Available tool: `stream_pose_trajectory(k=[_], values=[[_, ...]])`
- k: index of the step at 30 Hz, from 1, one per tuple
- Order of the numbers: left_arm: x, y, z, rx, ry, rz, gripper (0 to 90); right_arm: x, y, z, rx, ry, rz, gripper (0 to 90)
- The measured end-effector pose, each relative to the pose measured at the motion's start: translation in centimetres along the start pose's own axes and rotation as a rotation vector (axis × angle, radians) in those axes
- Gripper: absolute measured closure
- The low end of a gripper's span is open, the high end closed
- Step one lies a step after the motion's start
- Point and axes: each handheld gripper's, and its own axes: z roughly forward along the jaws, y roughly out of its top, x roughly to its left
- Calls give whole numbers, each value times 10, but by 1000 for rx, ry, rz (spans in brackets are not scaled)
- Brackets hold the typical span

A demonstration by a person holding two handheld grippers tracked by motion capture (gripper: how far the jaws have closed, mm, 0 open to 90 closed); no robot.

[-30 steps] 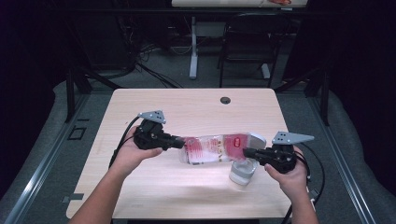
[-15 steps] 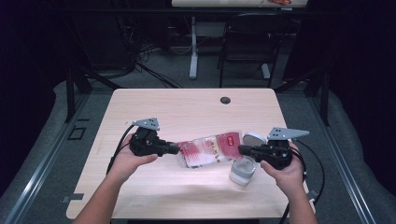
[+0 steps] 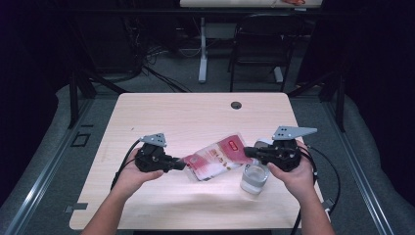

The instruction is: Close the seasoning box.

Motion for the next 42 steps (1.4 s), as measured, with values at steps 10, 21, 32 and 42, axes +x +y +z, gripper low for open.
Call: stream_pose_trajectory(k=[10,21,32,42], values=[[0,-12,3,19,16,6,843,6,9,8,5,14,-18,900],[3,-25,8,21,27,-3,846,16,18,16,14,33,-48,900],[10,-42,17,30,56,-24,837,20,11,31,44,26,-67,900],[14,-51,29,51,78,-42,822,23,3,41,43,13,-117,900]])
